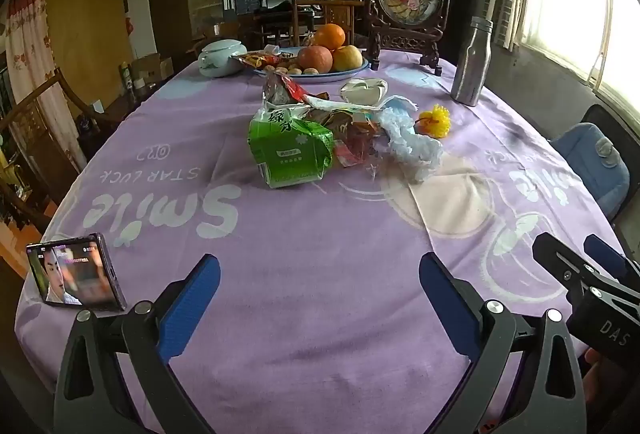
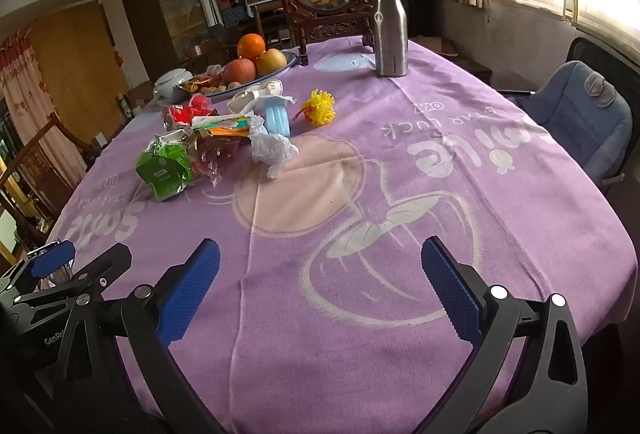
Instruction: Collect trash
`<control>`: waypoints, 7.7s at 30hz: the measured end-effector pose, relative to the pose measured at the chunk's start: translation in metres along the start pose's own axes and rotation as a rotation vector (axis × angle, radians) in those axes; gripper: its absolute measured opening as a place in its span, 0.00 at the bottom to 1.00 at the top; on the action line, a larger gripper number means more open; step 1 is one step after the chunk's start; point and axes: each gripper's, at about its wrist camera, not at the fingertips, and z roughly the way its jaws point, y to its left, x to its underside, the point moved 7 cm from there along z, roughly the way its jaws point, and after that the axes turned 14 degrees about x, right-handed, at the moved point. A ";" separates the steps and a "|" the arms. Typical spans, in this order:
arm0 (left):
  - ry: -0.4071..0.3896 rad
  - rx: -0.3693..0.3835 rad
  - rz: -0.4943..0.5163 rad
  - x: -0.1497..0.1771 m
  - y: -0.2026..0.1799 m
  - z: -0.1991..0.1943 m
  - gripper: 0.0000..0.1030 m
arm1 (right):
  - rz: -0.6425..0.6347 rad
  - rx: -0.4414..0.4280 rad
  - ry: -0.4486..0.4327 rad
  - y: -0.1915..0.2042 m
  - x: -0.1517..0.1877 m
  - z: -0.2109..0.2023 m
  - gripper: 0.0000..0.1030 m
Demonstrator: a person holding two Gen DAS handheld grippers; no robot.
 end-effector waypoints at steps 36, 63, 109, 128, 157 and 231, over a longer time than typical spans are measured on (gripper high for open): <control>0.017 -0.001 -0.010 0.013 0.003 0.007 0.95 | 0.000 0.000 0.001 0.001 0.002 0.001 0.94; 0.029 0.003 -0.011 0.010 0.004 0.010 0.95 | -0.001 -0.002 0.005 0.001 0.003 0.002 0.94; 0.116 0.114 0.009 0.009 0.043 0.030 0.94 | -0.276 0.023 0.030 0.030 -0.046 0.054 0.94; 0.140 0.091 -0.065 -0.016 0.083 0.052 0.94 | -0.556 0.065 0.102 0.122 -0.081 0.148 0.72; 0.186 0.053 -0.208 -0.079 0.095 0.117 0.95 | -0.147 -0.210 0.104 0.008 -0.053 0.056 0.14; 0.294 0.723 0.496 0.065 -0.262 -0.008 0.61 | 0.225 0.182 0.049 -0.249 0.093 -0.091 0.16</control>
